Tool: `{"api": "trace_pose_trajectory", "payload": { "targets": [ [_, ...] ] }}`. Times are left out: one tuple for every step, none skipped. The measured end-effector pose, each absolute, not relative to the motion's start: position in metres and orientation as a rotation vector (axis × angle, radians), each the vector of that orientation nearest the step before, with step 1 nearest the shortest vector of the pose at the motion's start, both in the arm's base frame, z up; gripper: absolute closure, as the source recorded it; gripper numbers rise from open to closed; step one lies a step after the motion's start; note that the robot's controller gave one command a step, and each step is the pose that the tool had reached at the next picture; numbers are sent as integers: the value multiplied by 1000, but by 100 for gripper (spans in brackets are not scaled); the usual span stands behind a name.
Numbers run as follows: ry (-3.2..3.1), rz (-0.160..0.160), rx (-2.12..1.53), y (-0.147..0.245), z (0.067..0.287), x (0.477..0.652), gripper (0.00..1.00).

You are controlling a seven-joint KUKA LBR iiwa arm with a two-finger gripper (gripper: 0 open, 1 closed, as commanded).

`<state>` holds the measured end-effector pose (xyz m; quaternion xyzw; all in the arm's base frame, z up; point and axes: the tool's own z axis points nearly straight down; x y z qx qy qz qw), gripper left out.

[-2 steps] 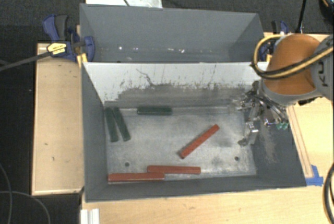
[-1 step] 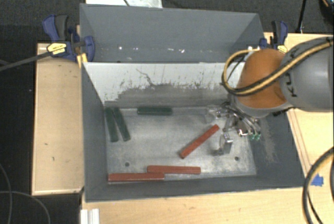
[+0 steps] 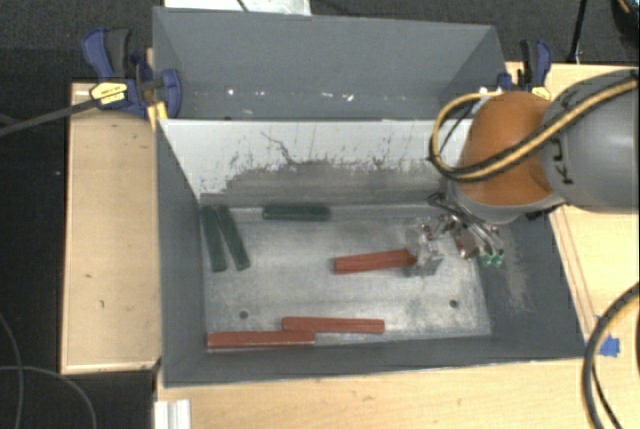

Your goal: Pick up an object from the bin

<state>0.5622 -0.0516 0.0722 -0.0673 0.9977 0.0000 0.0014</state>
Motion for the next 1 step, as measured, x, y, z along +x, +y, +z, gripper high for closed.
{"api": "trace_pose_trajectory", "payload": {
  "targets": [
    [2899, -4, -1193, -37, 228, 539, 100]
  ]
}}
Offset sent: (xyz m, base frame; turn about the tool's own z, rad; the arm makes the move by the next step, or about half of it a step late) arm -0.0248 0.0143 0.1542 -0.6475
